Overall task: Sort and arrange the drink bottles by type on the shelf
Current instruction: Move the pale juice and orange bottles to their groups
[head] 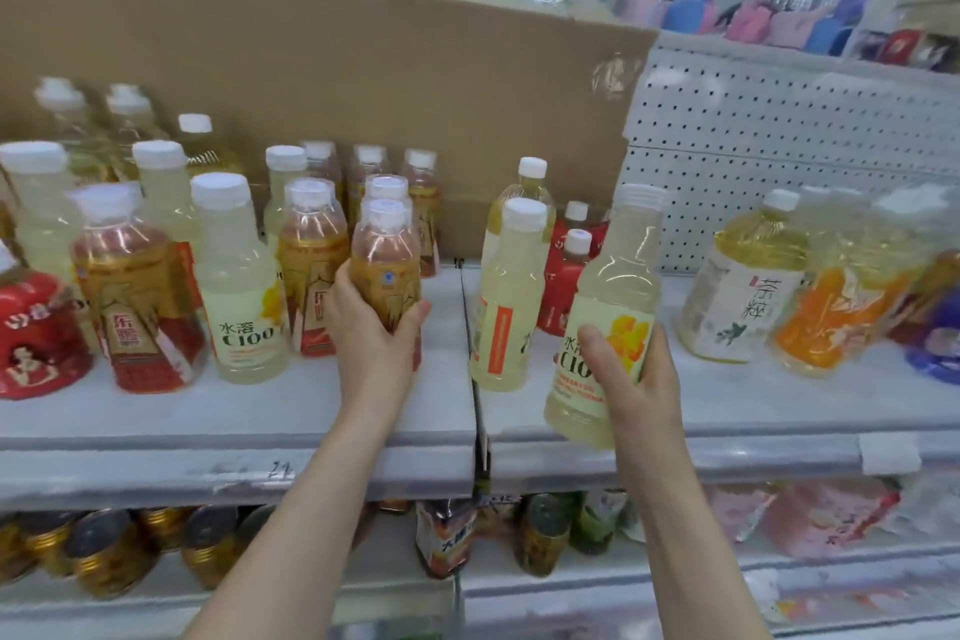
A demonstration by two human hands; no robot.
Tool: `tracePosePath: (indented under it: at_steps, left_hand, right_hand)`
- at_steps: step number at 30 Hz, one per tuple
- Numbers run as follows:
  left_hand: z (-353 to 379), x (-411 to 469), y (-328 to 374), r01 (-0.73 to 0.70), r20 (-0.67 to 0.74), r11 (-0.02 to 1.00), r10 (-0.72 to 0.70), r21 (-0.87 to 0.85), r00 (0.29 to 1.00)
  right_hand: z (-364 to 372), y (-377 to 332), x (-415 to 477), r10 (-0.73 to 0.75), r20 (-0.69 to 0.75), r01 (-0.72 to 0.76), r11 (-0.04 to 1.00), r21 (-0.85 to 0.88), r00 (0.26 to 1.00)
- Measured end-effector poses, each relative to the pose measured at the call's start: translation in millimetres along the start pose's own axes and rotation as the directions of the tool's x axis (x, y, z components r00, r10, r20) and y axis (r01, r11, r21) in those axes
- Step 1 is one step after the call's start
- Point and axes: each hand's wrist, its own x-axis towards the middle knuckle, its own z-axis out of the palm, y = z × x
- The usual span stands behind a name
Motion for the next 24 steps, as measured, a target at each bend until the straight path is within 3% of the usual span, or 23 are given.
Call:
tracePosePath:
  at_steps: [9, 11, 14, 16, 20, 24]
  left_hand:
    - [23.0, 3.5, 17.3, 0.146, -0.024, 0.975, -0.144, 0.168, 0.989]
    - [24.8, -16.1, 22.5, 0.118, -0.084, 0.975, -0.104, 0.186, 0.991]
    - [33.4, -51.0, 30.4, -0.041, -0.138, 0.991, 0.058, 0.124, 0.989]
    - [45.2, -66.5, 39.3, -0.07, -0.044, 0.987, 0.077, 0.147, 0.996]
    - [68.0, -69.3, 54.5, -0.005, 0.167, 0.991, -0.017, 0.133, 0.986]
    - [78.0, -60.1, 48.1, 0.038, 0.18, 0.987, -0.066, 0.158, 0.981]
  right_hand:
    - [-53.2, 19.6, 23.5, 0.038, 0.108, -0.04, 0.999, 0.016, 0.993]
    - [-63.0, 22.9, 27.6, 0.037, 0.137, -0.041, 0.999, 0.024, 0.99]
    - [-73.3, 26.8, 33.0, 0.031, 0.181, -0.036, 0.999, 0.027, 0.983]
    - [-75.6, 27.0, 36.9, 0.031, 0.196, -0.036, 0.999, 0.022, 0.98]
    - [-77.1, 23.1, 42.5, 0.054, 0.204, -0.061, 0.998, 0.027, 0.978]
    - [-83.5, 17.4, 40.7, 0.109, 0.223, -0.12, 0.992, 0.035, 0.969]
